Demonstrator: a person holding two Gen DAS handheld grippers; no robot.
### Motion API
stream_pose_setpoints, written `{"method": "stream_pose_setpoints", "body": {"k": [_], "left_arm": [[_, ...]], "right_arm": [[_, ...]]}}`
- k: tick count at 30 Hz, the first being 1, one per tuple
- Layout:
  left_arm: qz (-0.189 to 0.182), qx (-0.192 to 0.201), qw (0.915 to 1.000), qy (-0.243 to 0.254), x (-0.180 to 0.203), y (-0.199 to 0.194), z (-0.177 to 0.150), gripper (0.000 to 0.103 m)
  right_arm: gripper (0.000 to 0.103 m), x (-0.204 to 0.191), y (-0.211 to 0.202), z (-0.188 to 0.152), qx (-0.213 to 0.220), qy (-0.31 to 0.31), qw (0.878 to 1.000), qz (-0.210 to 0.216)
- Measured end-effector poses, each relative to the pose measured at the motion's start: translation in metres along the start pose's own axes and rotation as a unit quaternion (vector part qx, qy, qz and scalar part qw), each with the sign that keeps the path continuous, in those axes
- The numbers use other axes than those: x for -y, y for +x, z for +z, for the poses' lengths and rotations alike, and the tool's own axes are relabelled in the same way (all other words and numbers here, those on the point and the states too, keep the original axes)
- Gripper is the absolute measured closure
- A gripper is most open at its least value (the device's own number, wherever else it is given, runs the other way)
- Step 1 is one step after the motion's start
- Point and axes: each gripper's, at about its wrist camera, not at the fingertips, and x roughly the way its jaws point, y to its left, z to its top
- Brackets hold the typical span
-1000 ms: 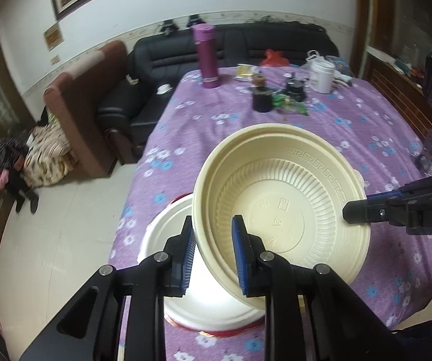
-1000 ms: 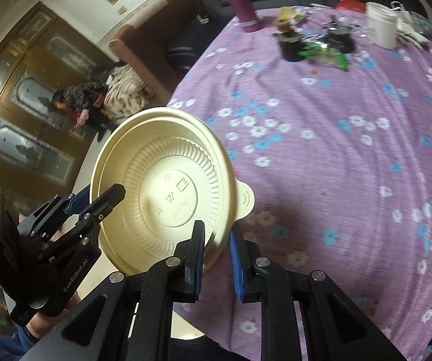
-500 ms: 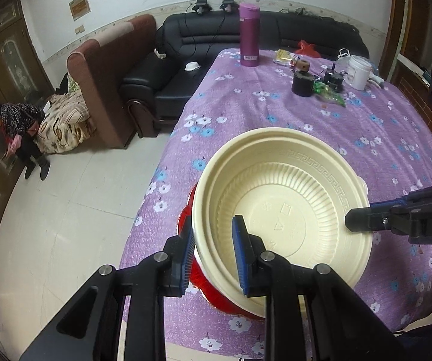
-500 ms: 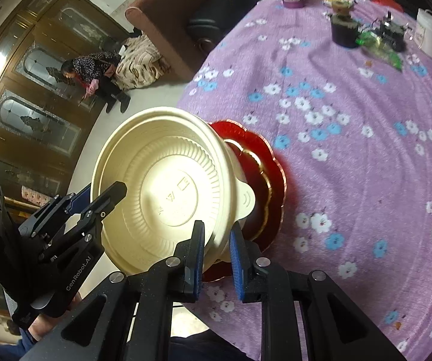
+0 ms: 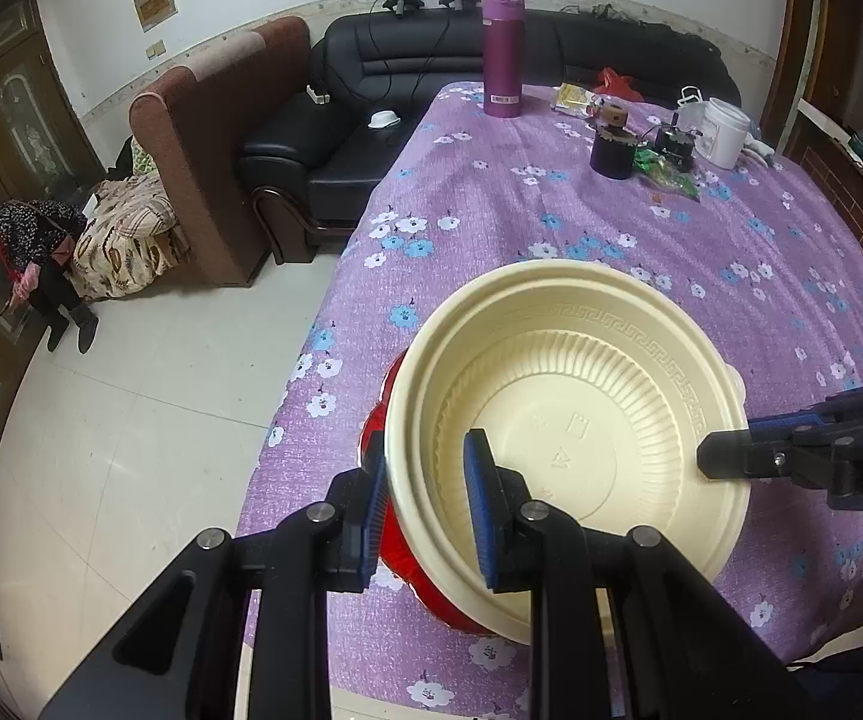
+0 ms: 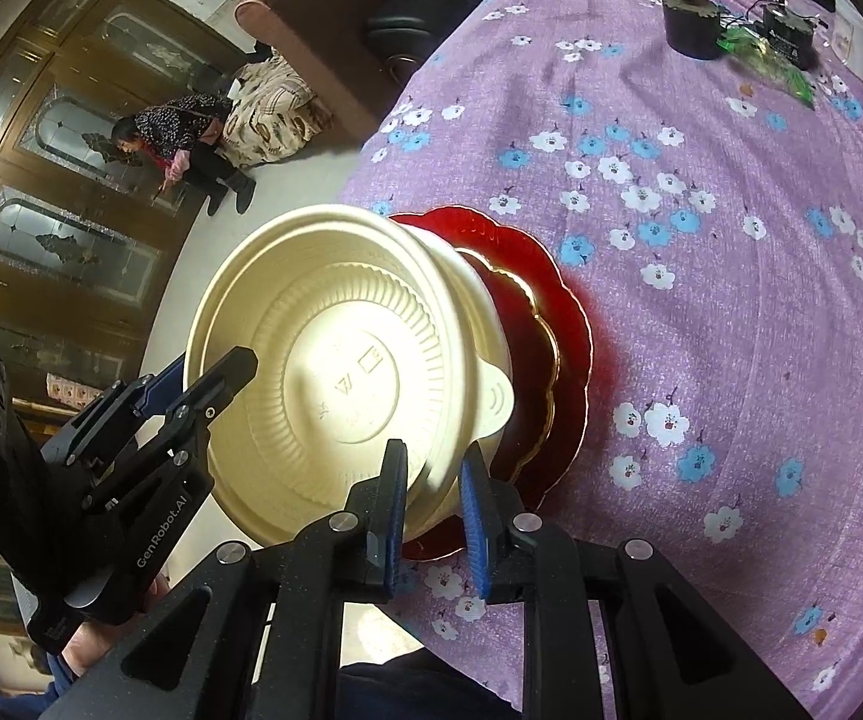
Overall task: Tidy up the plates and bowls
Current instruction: 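Lower the beige bowl into the white bowl on the stack, then open the left gripper and release the beige bowl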
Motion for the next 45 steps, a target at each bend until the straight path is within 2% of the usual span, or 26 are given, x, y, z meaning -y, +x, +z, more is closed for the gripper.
{"method": "stream_pose_setpoints", "body": {"k": [36, 45], "left_arm": [[0.012, -0.001, 0.9999, 0.001, -0.0045, 0.0059, 0.0034, 0.078], [0.018, 0.003, 0.9998, 0.001, -0.0048, 0.0037, 0.0048, 0.064]], "right_arm": [[0.081, -0.0004, -0.0009, 0.0029, 0.003, -0.008, 1.000, 0.005], [0.081, 0.0045, -0.0049, 0.0027, 0.006, -0.003, 1.000, 0.009]]}}
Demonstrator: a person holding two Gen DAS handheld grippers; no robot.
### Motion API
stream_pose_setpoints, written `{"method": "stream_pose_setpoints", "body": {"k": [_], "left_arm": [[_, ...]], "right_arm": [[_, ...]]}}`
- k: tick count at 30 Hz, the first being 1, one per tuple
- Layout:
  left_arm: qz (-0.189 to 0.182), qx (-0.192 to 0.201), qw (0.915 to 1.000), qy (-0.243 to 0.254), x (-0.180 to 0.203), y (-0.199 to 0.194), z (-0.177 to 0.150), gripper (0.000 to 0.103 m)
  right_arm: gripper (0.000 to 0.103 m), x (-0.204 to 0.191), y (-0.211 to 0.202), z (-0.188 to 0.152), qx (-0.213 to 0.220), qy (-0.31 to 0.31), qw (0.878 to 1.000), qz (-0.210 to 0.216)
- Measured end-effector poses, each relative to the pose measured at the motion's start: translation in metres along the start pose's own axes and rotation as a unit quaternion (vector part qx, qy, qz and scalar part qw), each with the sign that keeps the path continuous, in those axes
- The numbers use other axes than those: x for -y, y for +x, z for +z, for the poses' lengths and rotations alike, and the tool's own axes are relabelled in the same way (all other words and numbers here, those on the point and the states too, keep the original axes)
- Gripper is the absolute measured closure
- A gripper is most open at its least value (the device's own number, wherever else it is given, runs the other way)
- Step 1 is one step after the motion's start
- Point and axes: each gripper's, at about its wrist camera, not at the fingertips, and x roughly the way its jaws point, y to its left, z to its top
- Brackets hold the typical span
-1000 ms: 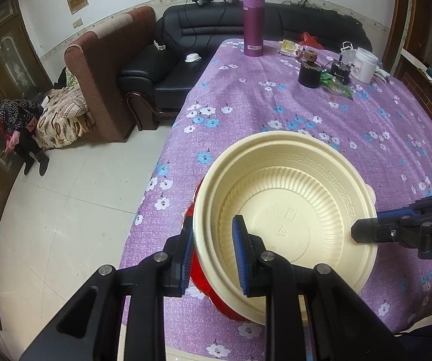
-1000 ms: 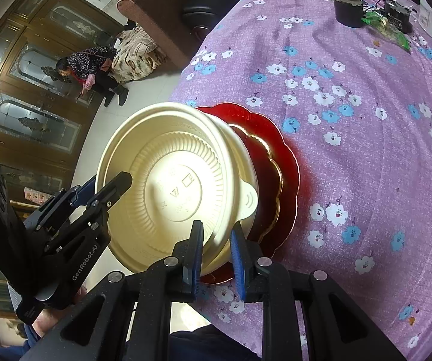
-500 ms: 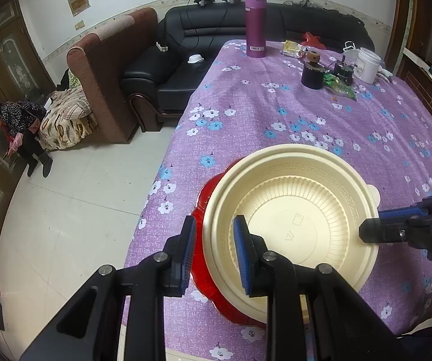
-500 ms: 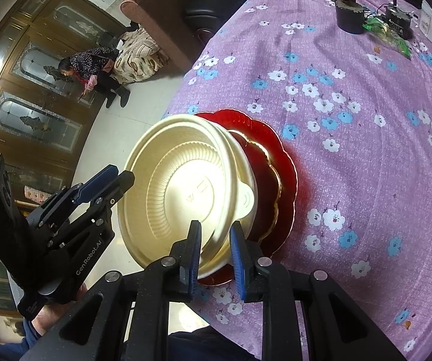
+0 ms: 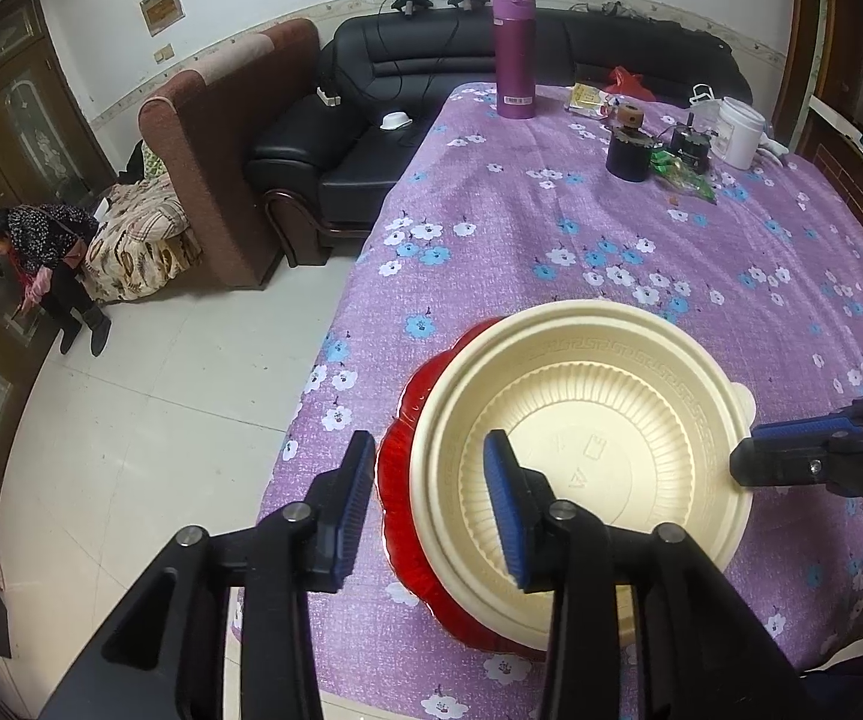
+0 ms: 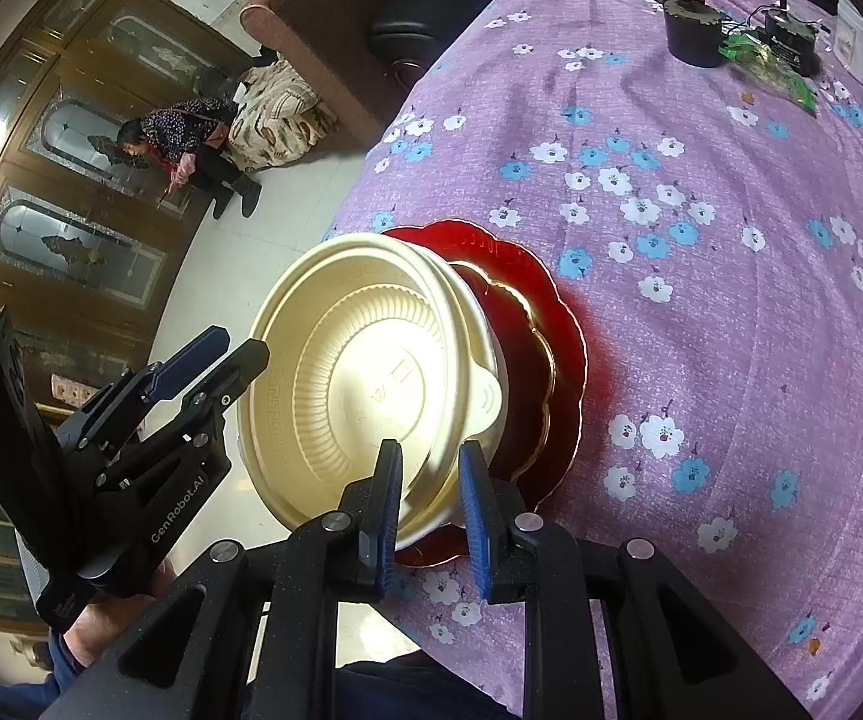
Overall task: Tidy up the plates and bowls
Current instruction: 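Open the left gripper and release the beige bowl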
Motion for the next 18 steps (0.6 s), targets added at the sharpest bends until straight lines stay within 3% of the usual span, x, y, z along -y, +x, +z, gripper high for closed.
{"method": "stream_pose_setpoints", "body": {"k": [18], "left_arm": [[0.013, 0.013, 0.9998, 0.005, 0.000, -0.010, 0.002, 0.047]], "right_arm": [[0.081, 0.006, -0.013, -0.009, 0.017, 0.012, 1.000, 0.005]]}}
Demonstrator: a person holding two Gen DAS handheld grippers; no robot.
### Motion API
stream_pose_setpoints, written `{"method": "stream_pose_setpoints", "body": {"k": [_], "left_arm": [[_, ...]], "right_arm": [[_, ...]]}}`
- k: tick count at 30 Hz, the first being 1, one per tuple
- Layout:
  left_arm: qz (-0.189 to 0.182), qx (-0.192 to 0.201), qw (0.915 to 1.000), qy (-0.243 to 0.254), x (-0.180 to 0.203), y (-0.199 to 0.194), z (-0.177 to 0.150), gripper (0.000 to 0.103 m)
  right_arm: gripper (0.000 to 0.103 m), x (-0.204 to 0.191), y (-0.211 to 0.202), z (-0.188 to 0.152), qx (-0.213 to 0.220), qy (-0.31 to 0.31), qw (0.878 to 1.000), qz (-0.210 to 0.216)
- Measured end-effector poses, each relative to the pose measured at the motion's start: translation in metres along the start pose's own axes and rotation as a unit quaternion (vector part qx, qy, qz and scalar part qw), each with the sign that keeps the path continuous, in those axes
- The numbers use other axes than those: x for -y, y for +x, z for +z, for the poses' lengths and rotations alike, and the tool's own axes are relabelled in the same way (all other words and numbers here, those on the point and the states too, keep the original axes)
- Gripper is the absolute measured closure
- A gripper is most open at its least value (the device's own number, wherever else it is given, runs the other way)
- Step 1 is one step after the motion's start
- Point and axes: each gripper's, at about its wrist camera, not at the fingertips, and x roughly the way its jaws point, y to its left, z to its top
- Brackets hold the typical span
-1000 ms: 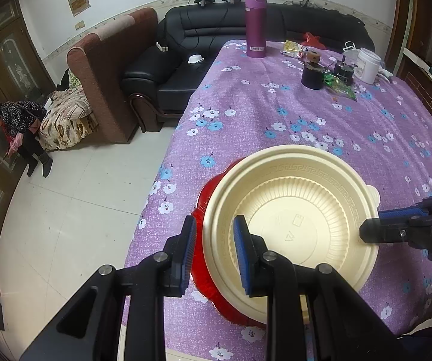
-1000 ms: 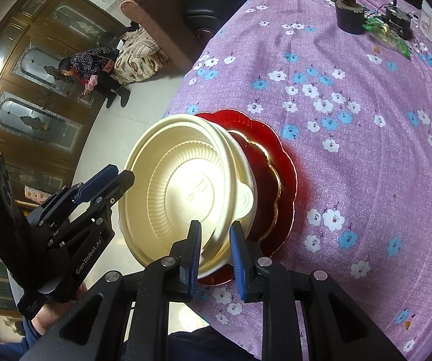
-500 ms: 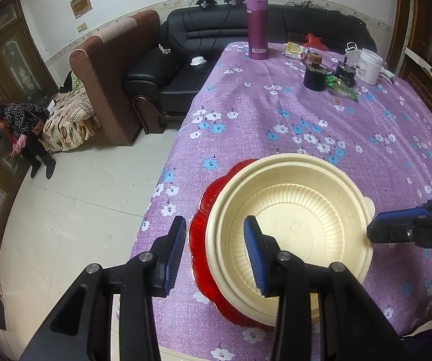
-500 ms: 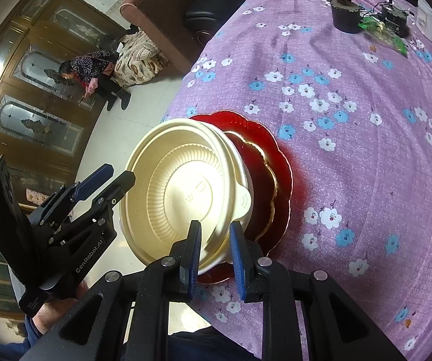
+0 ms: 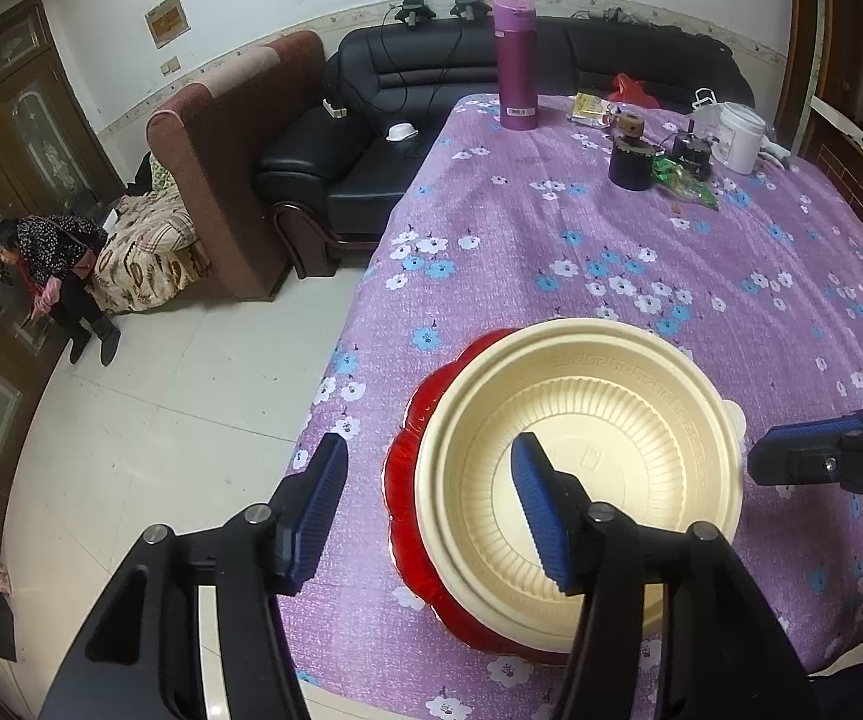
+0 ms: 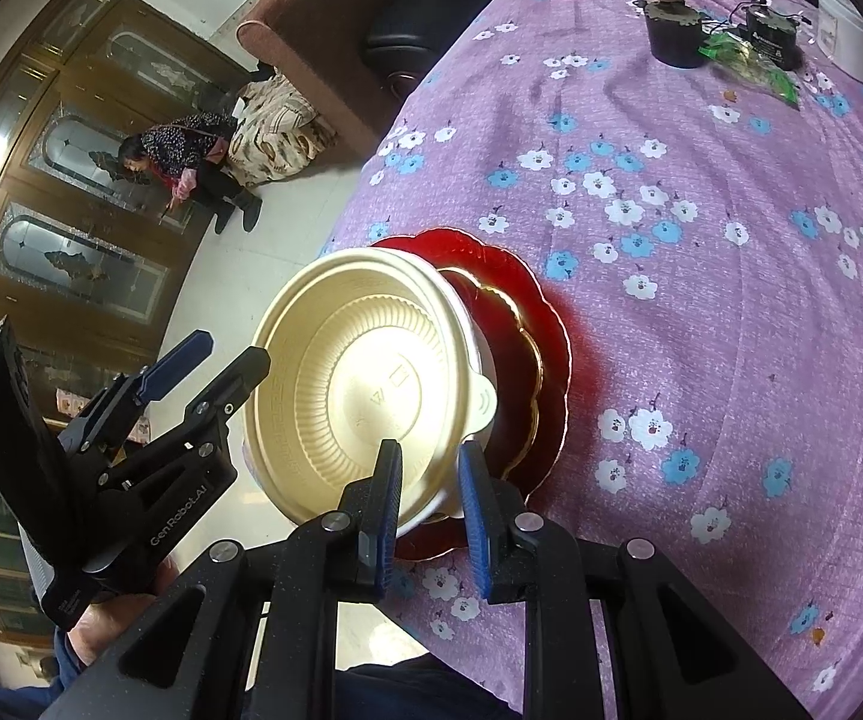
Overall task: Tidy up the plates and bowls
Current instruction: 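Open the left gripper and release the beige bowl, then move the left gripper to the red plate rim and grasp the stack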
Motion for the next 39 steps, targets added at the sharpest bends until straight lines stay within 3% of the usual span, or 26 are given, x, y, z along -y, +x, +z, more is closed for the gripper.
{"method": "stream_pose_setpoints", "body": {"k": [6, 28, 34, 39], "left_arm": [[0.006, 0.006, 1.0000, 0.001, 0.000, -0.003, 0.000, 0.036], [0.010, 0.022, 0.9997, 0.003, 0.002, -0.015, 0.004, 0.030], [-0.013, 0.039, 0.9982, -0.043, -0.030, -0.032, 0.014, 0.030], [-0.041, 0.009, 0.9919, -0.120, -0.088, -0.016, 0.003, 0.030]], "right_arm": [[0.078, 0.002, -0.005, -0.003, 0.005, 0.005, 1.000, 0.001], [0.075, 0.008, -0.017, -0.009, 0.024, 0.016, 1.000, 0.003], [0.075, 0.017, -0.023, -0.008, 0.037, 0.029, 0.999, 0.000], [0.075, 0.035, -0.022, -0.009, 0.053, 0.042, 0.997, -0.030]]}}
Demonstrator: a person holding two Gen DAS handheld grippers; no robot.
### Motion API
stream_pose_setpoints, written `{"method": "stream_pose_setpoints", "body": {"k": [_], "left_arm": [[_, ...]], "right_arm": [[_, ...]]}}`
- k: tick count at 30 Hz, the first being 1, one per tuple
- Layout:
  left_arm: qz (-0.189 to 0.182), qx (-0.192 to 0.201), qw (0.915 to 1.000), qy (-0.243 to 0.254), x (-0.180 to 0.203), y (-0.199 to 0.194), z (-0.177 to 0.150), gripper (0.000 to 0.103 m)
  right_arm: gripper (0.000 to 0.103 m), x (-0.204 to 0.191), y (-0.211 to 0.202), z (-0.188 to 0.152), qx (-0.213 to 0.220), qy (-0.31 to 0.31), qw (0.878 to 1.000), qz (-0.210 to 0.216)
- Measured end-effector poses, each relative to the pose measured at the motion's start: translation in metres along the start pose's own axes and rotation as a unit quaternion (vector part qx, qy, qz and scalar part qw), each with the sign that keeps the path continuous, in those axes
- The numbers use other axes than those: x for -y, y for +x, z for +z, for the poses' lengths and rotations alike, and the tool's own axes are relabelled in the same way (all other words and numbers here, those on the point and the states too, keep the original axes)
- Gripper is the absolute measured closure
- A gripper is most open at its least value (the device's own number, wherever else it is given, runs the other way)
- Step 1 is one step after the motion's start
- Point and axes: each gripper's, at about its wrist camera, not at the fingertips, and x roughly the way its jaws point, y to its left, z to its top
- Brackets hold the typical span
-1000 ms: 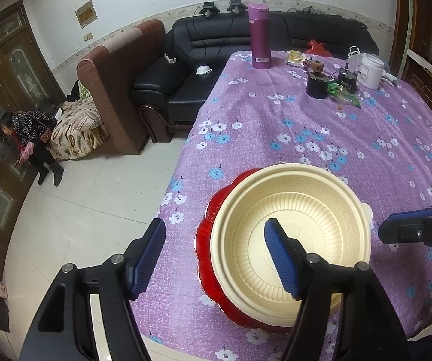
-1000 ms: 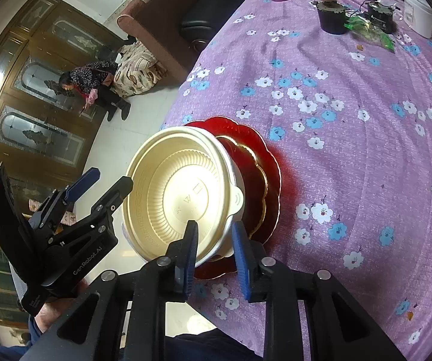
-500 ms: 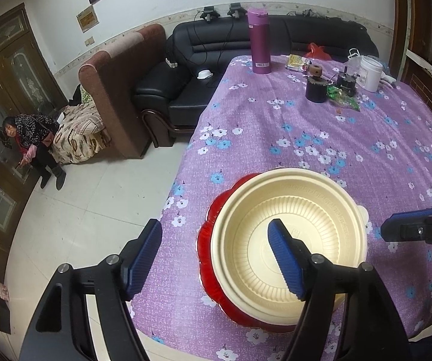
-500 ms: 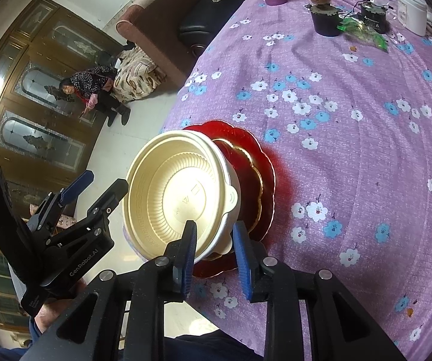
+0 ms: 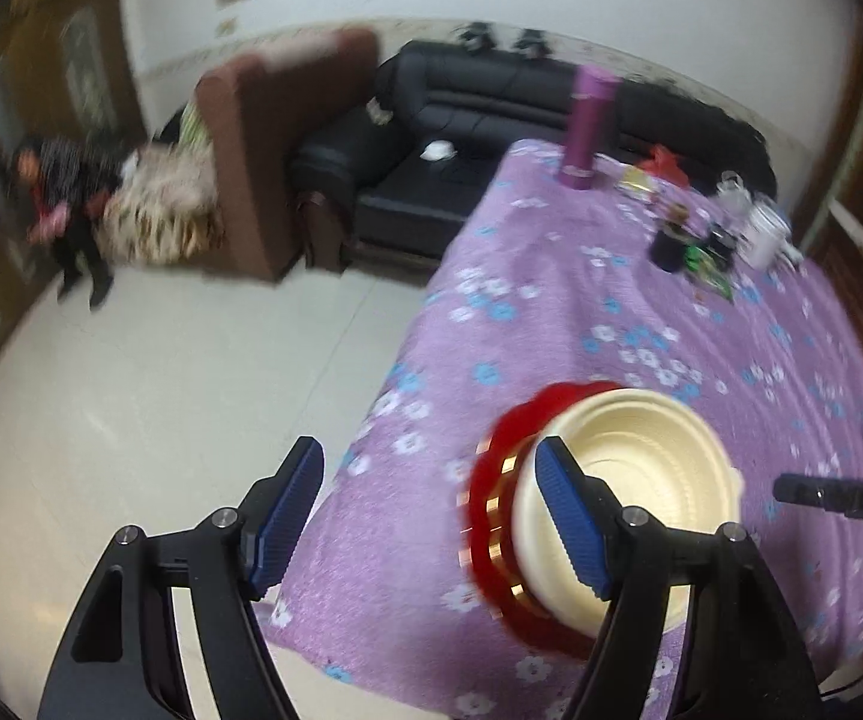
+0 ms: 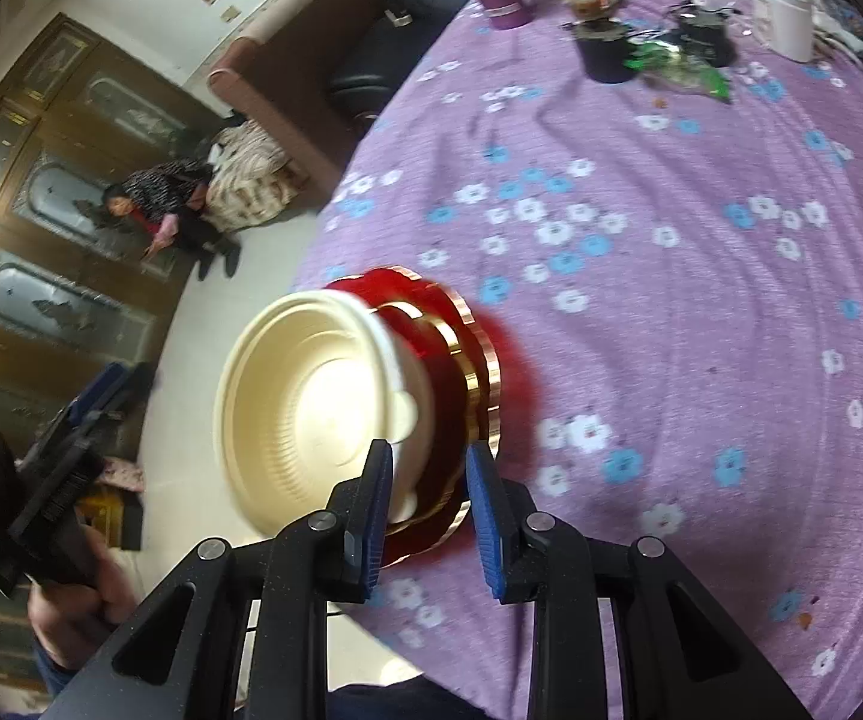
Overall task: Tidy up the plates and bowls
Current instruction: 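Move the left gripper to the red plate rim and grasp the stack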
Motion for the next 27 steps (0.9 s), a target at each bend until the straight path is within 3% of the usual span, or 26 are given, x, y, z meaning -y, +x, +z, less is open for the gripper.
{"method": "stream_pose_setpoints", "body": {"k": [2, 4, 5, 13, 25, 27], "left_arm": [[-0.021, -0.020, 0.9993, -0.023, -0.021, 0.011, -0.007, 0.037], [-0.037, -0.043, 0.9976, -0.040, -0.035, 0.024, -0.017, 0.061], [-0.051, -0.056, 0.9962, -0.044, -0.039, 0.031, -0.022, 0.064], [-0.128, -0.097, 0.9866, -0.029, -0.022, 0.060, -0.047, 0.065], [-0.131, -0.120, 0.9840, 0.017, -0.003, 0.090, -0.049, 0.066], [-0.131, -0.121, 0.9838, 0.019, -0.003, 0.094, -0.049, 0.069]], "right_arm": [[0.075, 0.007, 0.004, -0.001, 0.003, 0.001, 1.000, -0.010], [0.075, 0.016, 0.009, -0.003, 0.003, 0.004, 1.000, -0.019], [0.075, 0.020, 0.013, -0.004, 0.000, 0.007, 1.000, -0.019], [0.075, 0.029, 0.030, -0.005, -0.012, 0.010, 0.999, -0.028], [0.075, 0.023, 0.054, -0.004, -0.026, -0.016, 0.999, -0.031], [0.075, 0.021, 0.059, -0.004, -0.029, -0.021, 0.999, -0.028]]}}
